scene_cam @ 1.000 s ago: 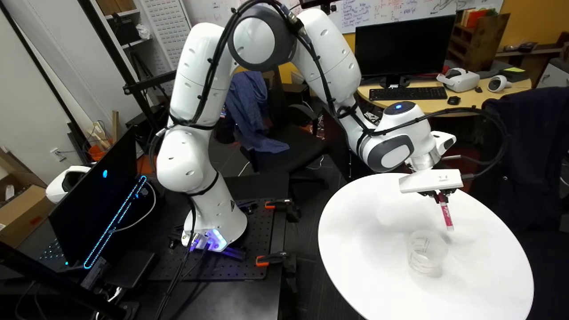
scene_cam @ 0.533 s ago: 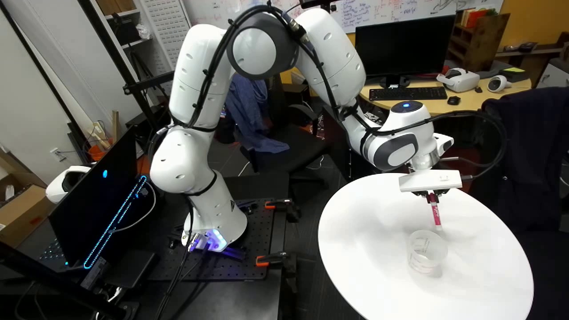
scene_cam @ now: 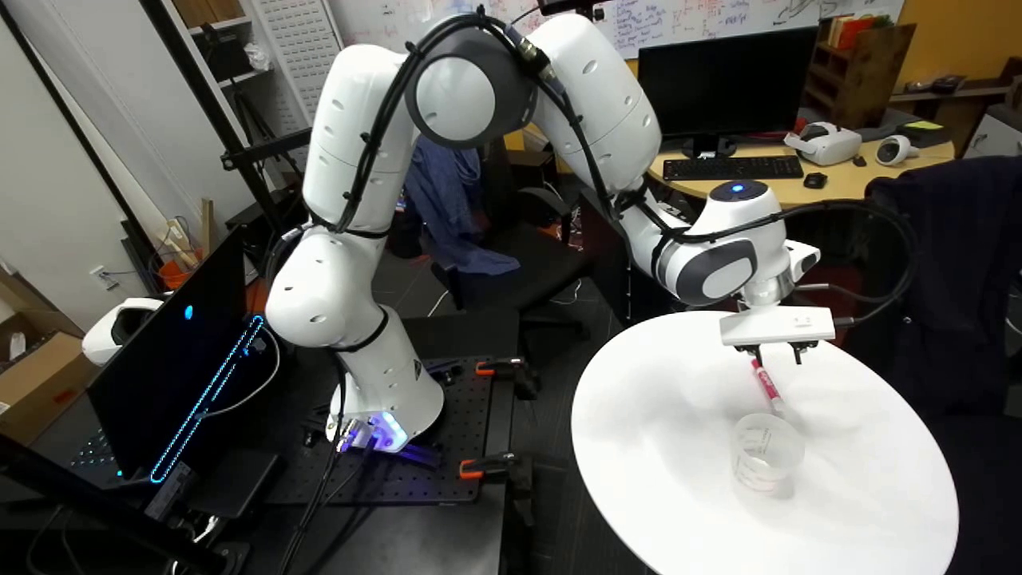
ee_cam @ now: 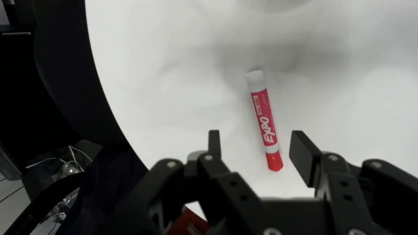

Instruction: Remove the marker from the cup and put it on the table

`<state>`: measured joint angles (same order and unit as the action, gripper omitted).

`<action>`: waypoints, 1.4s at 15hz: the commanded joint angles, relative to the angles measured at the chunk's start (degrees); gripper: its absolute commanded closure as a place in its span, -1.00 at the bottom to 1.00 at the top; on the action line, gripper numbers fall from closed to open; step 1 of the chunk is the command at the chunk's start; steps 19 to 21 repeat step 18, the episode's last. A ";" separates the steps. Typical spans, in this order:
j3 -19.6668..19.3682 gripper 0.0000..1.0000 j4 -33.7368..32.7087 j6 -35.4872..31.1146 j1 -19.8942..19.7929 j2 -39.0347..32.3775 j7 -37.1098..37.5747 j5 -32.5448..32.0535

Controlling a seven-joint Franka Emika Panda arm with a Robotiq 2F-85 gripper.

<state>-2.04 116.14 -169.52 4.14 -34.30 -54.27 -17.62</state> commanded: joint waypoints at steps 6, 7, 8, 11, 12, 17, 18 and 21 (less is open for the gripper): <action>1.87 -1.00 -0.45 2.18 -2.00 0.99 1.97 -1.35; 2.04 -1.00 -0.40 2.22 -2.16 1.10 2.07 -1.24; 2.31 -1.00 -0.39 2.27 -2.40 1.18 2.17 -1.10; 2.49 -1.00 -0.29 0.33 -2.79 0.02 1.98 -1.94; 2.50 -1.00 -0.28 0.33 -2.81 -0.05 1.98 -1.95; 2.49 -1.00 -0.27 0.33 -2.82 -0.15 1.98 -1.96; 2.49 -1.00 -0.27 0.33 -2.83 -0.15 1.98 -1.96; 2.49 -1.00 -0.27 0.33 -2.83 -0.15 1.98 -1.96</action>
